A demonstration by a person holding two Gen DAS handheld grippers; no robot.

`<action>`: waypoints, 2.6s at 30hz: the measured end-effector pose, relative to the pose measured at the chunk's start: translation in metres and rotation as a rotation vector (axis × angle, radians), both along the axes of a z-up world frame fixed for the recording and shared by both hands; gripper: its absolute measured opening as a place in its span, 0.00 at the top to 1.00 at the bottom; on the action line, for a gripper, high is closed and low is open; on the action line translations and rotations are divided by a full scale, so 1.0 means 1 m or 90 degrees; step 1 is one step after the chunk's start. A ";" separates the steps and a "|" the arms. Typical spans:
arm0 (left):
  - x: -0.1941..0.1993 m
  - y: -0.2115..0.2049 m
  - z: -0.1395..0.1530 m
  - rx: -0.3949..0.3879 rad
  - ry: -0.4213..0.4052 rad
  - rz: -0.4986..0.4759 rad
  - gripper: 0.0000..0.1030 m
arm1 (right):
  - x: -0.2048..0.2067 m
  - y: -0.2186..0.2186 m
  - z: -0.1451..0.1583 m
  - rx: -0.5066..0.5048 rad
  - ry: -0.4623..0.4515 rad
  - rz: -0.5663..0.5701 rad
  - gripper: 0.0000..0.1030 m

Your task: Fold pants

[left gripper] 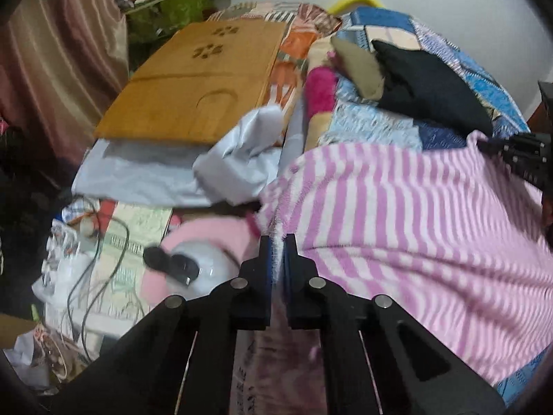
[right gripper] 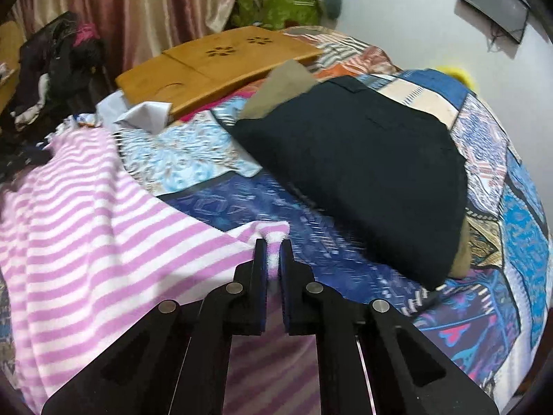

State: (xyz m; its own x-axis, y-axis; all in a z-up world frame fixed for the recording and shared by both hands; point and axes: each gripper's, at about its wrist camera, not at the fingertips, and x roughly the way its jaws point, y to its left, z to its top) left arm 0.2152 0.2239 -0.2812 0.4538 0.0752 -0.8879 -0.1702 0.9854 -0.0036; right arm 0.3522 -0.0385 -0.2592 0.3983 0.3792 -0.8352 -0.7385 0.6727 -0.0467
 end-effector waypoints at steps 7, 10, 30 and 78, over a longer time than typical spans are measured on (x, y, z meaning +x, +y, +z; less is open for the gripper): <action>-0.007 0.005 0.004 -0.024 -0.001 -0.001 0.93 | 0.004 0.007 -0.004 -0.019 0.008 0.001 0.94; -0.015 0.011 0.024 -0.053 -0.035 0.019 0.78 | -0.002 0.000 0.004 -0.019 0.027 -0.008 0.85; -0.104 -0.014 0.009 -0.149 -0.022 0.036 0.32 | -0.137 -0.187 0.080 0.075 -0.007 -0.213 0.59; -0.072 -0.274 0.065 -0.127 -0.071 -0.295 0.62 | -0.218 -0.230 0.065 0.186 0.010 -0.221 0.49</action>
State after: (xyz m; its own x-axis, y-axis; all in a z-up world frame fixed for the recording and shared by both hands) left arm 0.1435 -0.0501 -0.2158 0.4915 -0.3219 -0.8092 0.2955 0.9357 -0.1928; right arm 0.1346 -0.2684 -0.1943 0.5324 0.4460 -0.7195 -0.4653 0.8642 0.1915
